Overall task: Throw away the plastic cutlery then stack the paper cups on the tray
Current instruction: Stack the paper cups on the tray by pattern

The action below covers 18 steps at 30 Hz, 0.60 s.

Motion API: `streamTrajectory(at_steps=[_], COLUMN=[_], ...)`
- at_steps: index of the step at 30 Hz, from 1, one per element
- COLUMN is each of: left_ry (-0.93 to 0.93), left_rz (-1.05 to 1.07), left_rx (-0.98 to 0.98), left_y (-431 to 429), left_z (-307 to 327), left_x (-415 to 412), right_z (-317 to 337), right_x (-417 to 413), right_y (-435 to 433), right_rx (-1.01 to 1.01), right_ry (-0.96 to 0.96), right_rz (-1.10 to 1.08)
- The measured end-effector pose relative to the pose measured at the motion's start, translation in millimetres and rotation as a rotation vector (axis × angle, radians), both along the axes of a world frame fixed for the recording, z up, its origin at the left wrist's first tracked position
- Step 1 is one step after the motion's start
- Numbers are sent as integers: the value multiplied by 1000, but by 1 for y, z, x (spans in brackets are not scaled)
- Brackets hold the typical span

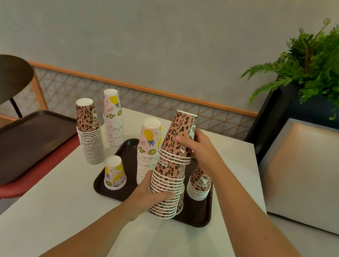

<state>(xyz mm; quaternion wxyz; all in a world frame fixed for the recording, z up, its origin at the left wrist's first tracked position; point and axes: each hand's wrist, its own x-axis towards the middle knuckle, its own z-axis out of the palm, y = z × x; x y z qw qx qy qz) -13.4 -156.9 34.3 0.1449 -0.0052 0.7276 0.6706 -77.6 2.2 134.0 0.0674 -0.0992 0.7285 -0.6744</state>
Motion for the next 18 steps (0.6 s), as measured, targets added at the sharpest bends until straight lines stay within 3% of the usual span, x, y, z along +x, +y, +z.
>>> streamTrajectory(at_steps=[13,18], left_ry=[-35,-31], left_rz=[-15,4], left_rx=[-51,-14], left_y=[-6,-5], left_z=[-9,-6], left_x=[2,1], right_z=[41,18], right_x=[-19,-29], right_y=[30,52], right_rx=[-300,-234], right_ry=[89,134], right_rz=[-290,-477])
